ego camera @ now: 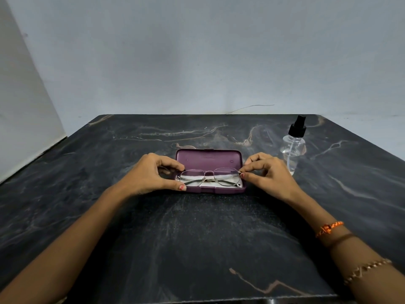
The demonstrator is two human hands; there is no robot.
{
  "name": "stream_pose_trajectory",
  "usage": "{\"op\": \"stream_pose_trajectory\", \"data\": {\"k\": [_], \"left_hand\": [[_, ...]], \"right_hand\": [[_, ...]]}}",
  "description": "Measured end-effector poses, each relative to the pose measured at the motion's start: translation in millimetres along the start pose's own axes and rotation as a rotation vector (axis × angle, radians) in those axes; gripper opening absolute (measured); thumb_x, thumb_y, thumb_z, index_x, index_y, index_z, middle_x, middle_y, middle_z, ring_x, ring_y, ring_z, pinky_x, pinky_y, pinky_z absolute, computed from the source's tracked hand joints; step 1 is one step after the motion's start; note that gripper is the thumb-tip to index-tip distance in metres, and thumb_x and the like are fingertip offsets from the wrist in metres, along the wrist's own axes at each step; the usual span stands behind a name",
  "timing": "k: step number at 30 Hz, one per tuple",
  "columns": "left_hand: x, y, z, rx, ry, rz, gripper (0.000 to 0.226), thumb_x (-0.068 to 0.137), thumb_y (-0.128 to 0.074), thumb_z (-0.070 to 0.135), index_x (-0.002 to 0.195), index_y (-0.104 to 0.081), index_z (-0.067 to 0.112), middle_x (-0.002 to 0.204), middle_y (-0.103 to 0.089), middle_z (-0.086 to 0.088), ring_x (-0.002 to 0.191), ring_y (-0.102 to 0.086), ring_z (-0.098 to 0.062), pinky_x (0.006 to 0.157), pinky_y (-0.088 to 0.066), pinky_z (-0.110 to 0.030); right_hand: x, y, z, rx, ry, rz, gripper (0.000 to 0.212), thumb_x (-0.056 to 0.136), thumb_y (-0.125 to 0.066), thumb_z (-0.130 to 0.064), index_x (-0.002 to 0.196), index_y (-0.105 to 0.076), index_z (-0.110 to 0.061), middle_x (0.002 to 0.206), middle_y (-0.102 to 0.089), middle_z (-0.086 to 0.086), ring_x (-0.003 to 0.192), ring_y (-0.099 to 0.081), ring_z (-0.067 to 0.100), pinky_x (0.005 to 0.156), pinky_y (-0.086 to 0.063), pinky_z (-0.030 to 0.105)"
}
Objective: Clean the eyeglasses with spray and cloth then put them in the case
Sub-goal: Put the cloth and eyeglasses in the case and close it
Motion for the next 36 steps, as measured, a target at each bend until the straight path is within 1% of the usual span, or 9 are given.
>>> {"op": "stream_pose_trajectory", "data": {"k": [5,8,11,16,21,25,27,32,36], "left_hand": [[-1,1,0,0.035,-0.016,0.024,0.050,0.040,-0.075,0.048,0.087,-0.068,0.033,0.091,-0.068,0.015,0.087,-0.062,-0.004,0.077,-0.051,-0.018],[0,0,0,0.038,-0.025,0.029,0.051,0.041,-0.076,0.047,0.089,-0.069,0.029,0.091,-0.068,0.014,0.083,-0.061,0.001,0.072,-0.050,-0.012],[0,0,0,0.047,-0.032,0.027,0.049,0.044,-0.078,0.043,0.090,-0.070,0.028,0.090,-0.068,0.013,0.076,-0.058,0.010,0.066,-0.046,-0.004],[0,0,0,0.060,-0.041,0.034,0.050,0.041,-0.074,0.052,0.088,-0.067,0.036,0.091,-0.069,0.006,0.084,-0.060,-0.001,0.071,-0.048,-0.019],[1,-1,0,0.051,-0.059,0.029,0.045,0.046,-0.079,0.045,0.088,-0.066,0.037,0.092,-0.068,0.011,0.087,-0.059,0.000,0.073,-0.049,-0.022],[0,-1,2,0.051,-0.109,0.049,0.054,0.052,-0.084,0.032,0.101,-0.061,0.036,0.109,-0.057,0.015,0.102,-0.051,0.003,0.077,-0.045,-0.021],[0,-1,3,0.059,-0.129,0.052,0.073,0.049,-0.085,0.038,0.113,-0.050,0.041,0.117,-0.043,0.020,0.107,-0.043,0.002,0.080,-0.041,-0.018],[2,-4,-6,-0.013,-0.059,0.052,0.109,0.044,-0.082,0.044,0.131,-0.015,0.049,0.137,-0.024,0.015,0.115,-0.038,-0.006,0.087,-0.037,-0.021],[5,-9,-13,-0.059,0.004,-0.002,0.119,0.044,-0.079,0.044,0.139,-0.007,0.037,0.142,-0.028,0.004,0.121,-0.037,-0.010,0.093,-0.037,-0.028]], "right_hand": [[-1,-1,0,0.059,-0.023,0.004,0.006,0.077,-0.068,-0.011,0.075,-0.073,-0.013,0.080,-0.058,-0.013,0.081,-0.053,0.001,0.072,-0.039,0.014],[-2,-4,1,0.073,-0.032,-0.005,0.013,0.077,-0.068,-0.011,0.068,-0.068,-0.020,0.080,-0.058,-0.014,0.078,-0.053,-0.002,0.068,-0.036,0.007],[-2,-4,2,0.086,-0.032,-0.010,0.021,0.077,-0.068,-0.011,0.064,-0.064,-0.027,0.081,-0.058,-0.014,0.079,-0.053,-0.002,0.069,-0.037,0.011],[-2,-4,7,0.186,-0.072,0.051,0.013,0.076,-0.070,-0.013,0.083,-0.065,-0.022,0.087,-0.058,-0.004,0.073,-0.051,0.004,0.068,-0.039,0.015],[-1,-18,14,0.266,-0.174,-0.020,0.062,0.073,-0.072,-0.030,0.128,-0.043,-0.024,0.123,-0.048,-0.001,0.101,-0.054,0.012,0.087,-0.049,0.029],[-3,-32,9,0.273,-0.142,-0.187,0.109,0.051,-0.078,-0.046,0.141,-0.020,-0.025,0.134,-0.042,-0.007,0.107,-0.051,-0.001,0.088,-0.042,0.009],[-2,-31,9,0.260,-0.117,-0.181,0.119,0.045,-0.078,-0.050,0.143,-0.016,-0.025,0.141,-0.038,-0.004,0.117,-0.048,0.008,0.100,-0.041,0.024],[-2,-28,7,0.223,-0.075,-0.140,0.121,0.042,-0.078,-0.052,0.143,-0.016,-0.025,0.145,-0.032,-0.002,0.128,-0.037,0.013,0.107,-0.035,0.035],[-2,-24,-1,0.254,-0.002,-0.110,0.095,0.043,-0.078,-0.050,0.124,-0.029,-0.046,0.126,-0.042,-0.021,0.111,-0.044,-0.011,0.092,-0.036,0.009]]}}
Point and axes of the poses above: each hand's wrist, its own x-axis towards the middle knuckle, its own y-axis out of the back of the hand, z = x × y, the point moved 7 cm from there along x, towards the middle knuckle
